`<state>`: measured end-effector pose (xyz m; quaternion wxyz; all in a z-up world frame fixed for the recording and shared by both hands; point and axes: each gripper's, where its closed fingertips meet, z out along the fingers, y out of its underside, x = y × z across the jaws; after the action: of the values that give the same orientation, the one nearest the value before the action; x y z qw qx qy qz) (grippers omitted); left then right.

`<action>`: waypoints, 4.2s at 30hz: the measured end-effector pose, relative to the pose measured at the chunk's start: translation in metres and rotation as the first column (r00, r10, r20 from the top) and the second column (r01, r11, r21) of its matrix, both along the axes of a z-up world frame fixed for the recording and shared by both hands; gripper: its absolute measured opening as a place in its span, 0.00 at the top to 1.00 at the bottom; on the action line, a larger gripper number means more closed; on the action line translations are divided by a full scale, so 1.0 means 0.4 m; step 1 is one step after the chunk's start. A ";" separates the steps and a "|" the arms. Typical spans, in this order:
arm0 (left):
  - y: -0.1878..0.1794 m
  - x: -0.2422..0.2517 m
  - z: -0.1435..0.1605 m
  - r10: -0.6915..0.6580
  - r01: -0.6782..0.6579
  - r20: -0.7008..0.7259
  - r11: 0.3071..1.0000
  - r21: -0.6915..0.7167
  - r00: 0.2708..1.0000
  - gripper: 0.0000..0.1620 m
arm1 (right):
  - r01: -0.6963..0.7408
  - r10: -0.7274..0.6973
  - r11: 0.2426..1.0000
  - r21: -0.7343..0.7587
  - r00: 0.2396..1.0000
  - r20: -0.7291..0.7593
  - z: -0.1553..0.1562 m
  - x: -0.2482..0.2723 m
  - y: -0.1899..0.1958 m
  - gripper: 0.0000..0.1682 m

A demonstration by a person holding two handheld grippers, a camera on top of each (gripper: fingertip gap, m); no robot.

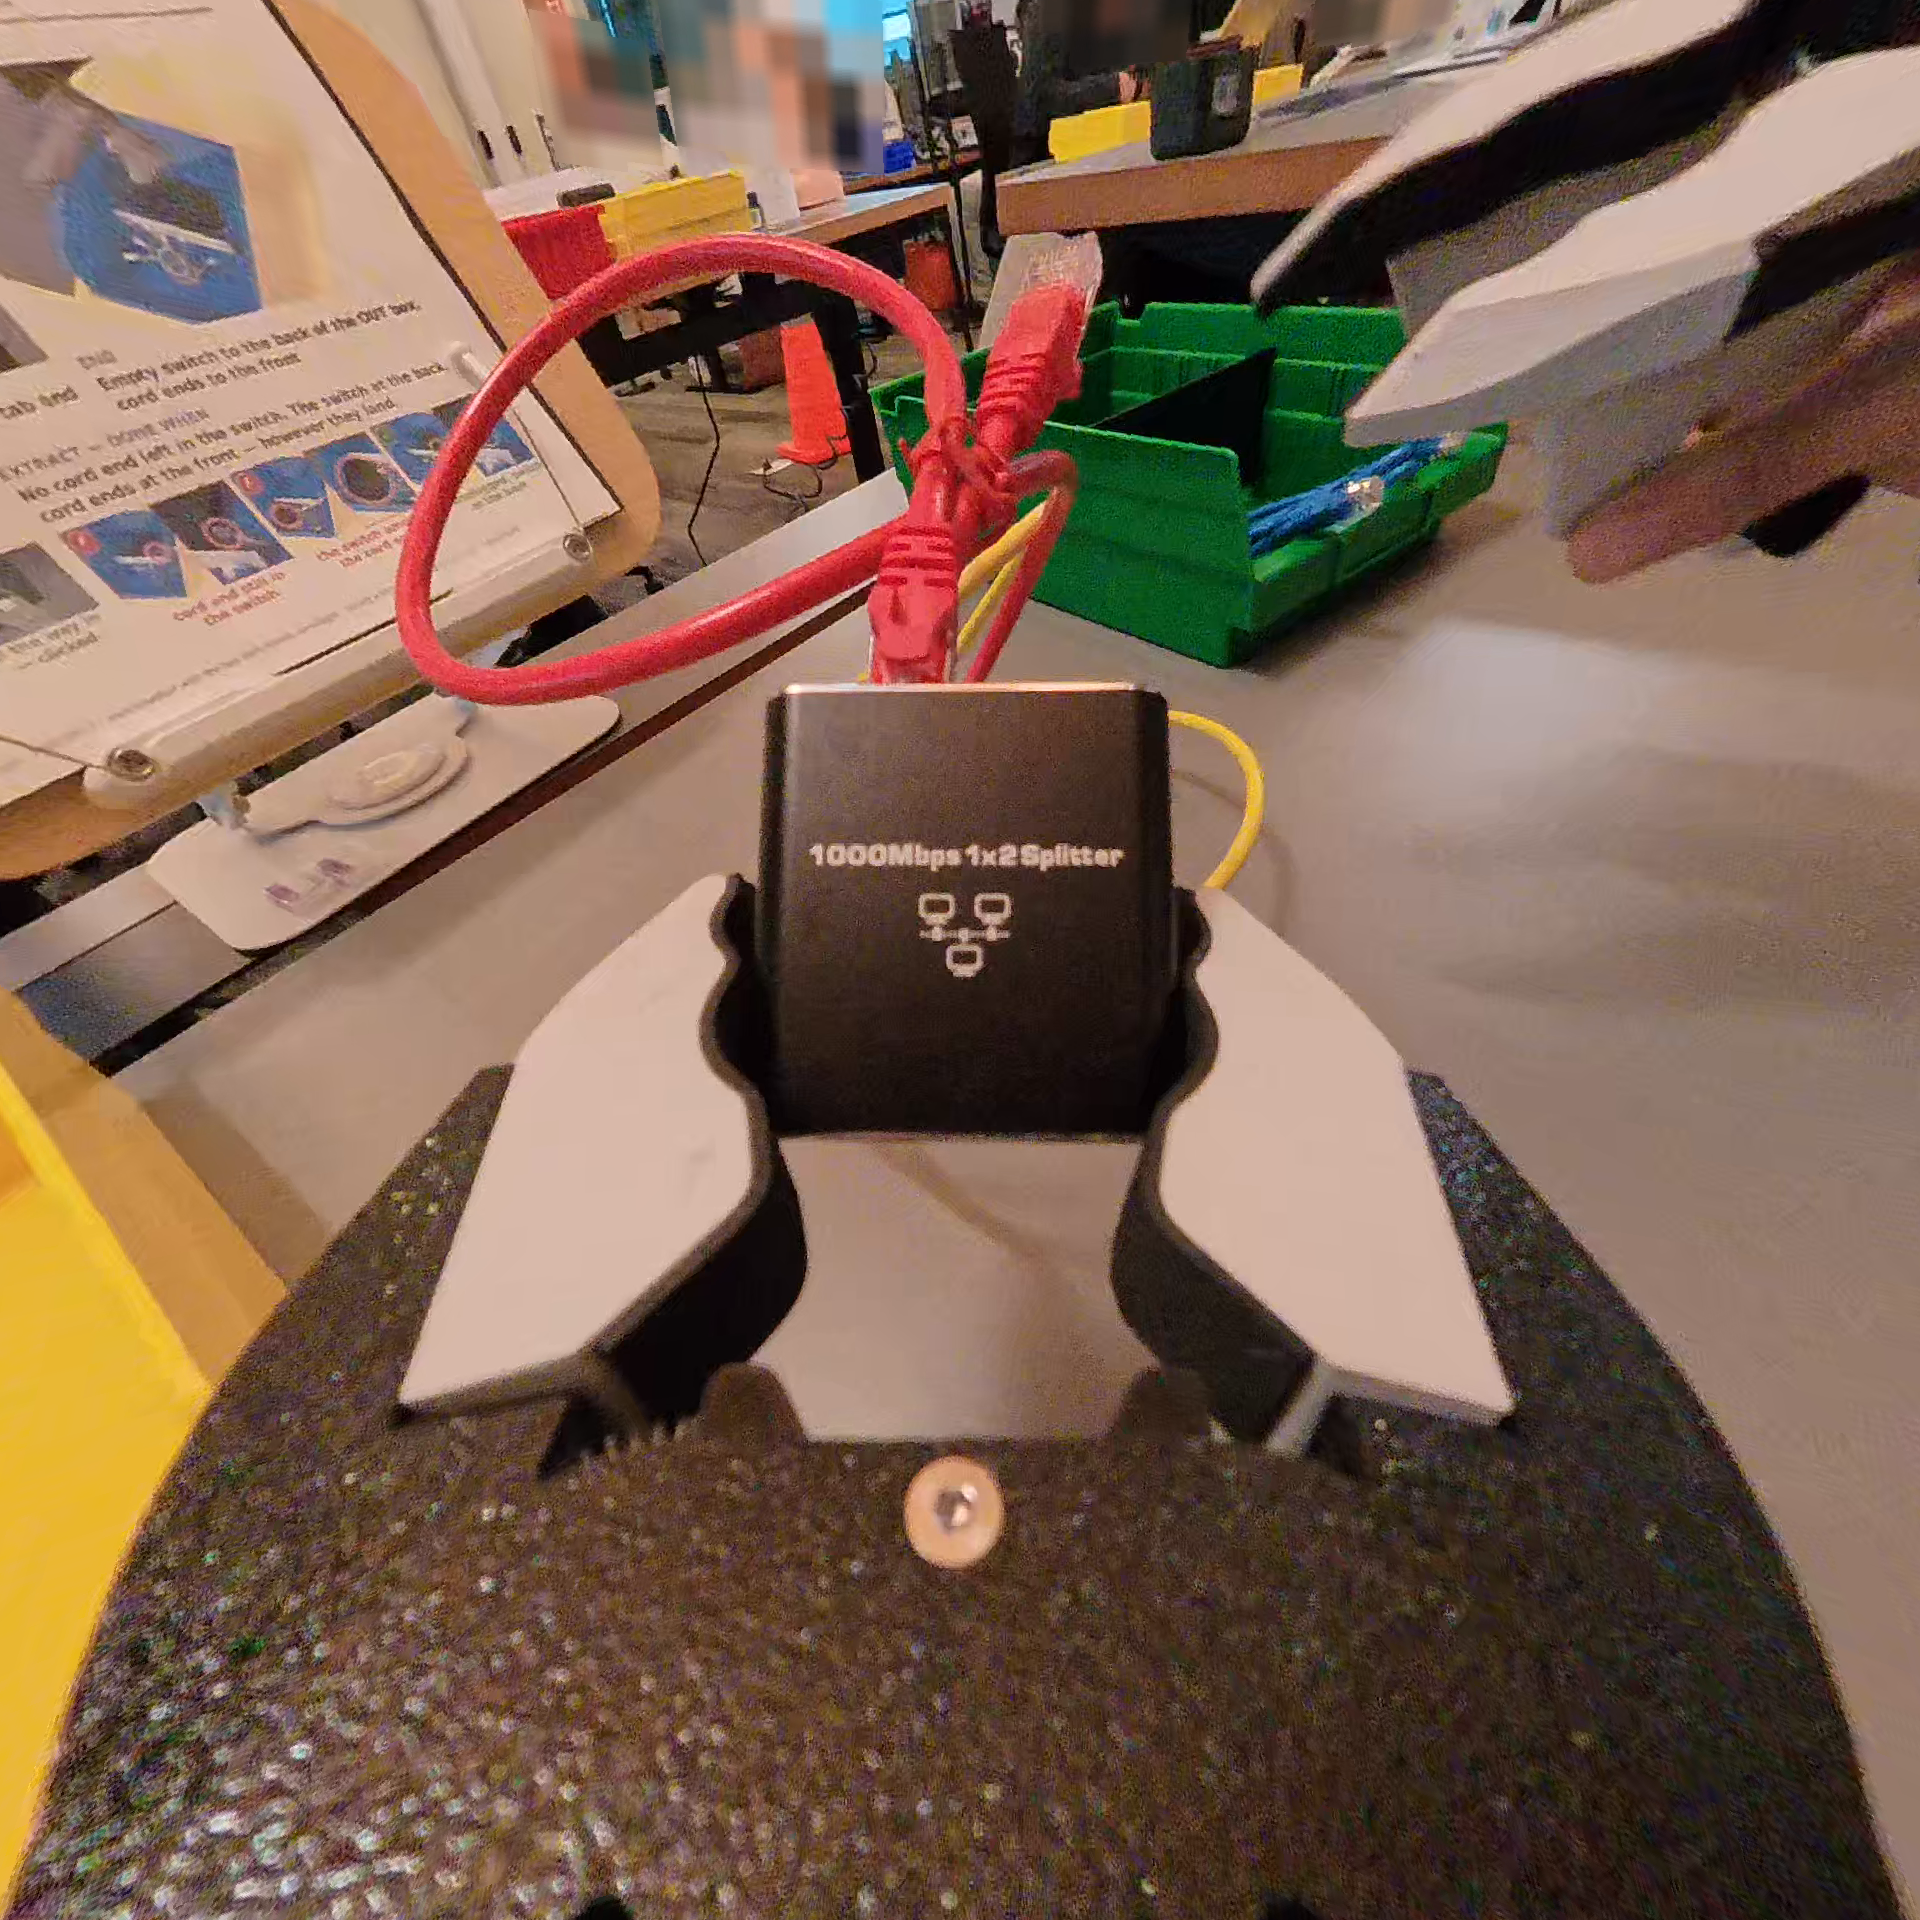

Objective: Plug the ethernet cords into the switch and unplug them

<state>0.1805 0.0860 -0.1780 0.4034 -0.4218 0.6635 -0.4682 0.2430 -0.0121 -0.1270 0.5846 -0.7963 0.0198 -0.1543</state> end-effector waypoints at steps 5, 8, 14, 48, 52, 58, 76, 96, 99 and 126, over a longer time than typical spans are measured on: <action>-0.014 -0.015 0.000 -0.073 0.074 -0.019 0.996 0.041 0.997 0.55 | -0.069 0.081 0.991 -0.111 0.991 0.110 -0.030 0.054 0.050 0.64; -0.016 -0.022 0.007 -0.092 0.093 -0.021 0.994 0.049 0.996 0.54 | -0.123 0.146 0.962 -0.244 0.986 0.081 -0.088 0.074 0.064 0.64; -0.007 -0.031 0.006 -0.112 0.114 -0.029 0.991 0.066 0.993 0.54 | -0.120 0.266 0.803 -0.584 0.949 0.171 -0.206 0.136 0.064 0.81; 0.181 -0.095 0.074 0.015 -0.018 -0.029 0.996 -0.085 0.999 0.54 | -0.275 0.066 0.526 -0.805 0.957 -0.283 -0.426 0.347 0.145 0.69; 0.188 -0.090 0.062 0.012 -0.016 -0.035 0.994 -0.104 0.999 0.54 | -0.338 0.174 0.469 -0.816 0.941 -0.290 -0.436 0.335 0.144 0.86; 0.193 -0.088 0.056 0.007 -0.012 -0.037 0.993 -0.120 0.999 0.54 | -0.443 0.226 0.498 -0.746 0.896 -0.382 -0.435 0.278 0.155 0.96; 0.203 -0.090 0.060 0.033 -0.037 -0.033 0.992 -0.123 0.999 0.54 | 0.288 -0.097 0.820 -0.495 0.922 0.375 0.329 0.516 -0.287 0.96; 0.153 -0.075 0.049 -0.007 0.003 -0.056 0.997 -0.083 0.998 0.54 | 0.449 -0.428 0.607 -0.656 0.880 0.206 -0.160 0.709 -0.521 0.66; 0.154 -0.076 0.049 -0.007 0.002 -0.055 0.996 -0.087 0.998 0.54 | 0.454 -0.413 0.539 -0.709 0.876 0.247 -0.184 0.706 -0.534 0.64; 0.147 -0.054 0.010 -0.014 0.007 -0.096 0.997 -0.077 0.995 0.54 | 0.287 -0.477 0.410 -0.866 0.876 0.064 -0.228 0.820 -0.537 0.94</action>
<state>0.1588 0.1448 -0.1740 0.3520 -0.4556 0.6661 -0.4742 0.5711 -0.2270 -0.2183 0.0582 -0.9624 0.1795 -0.1954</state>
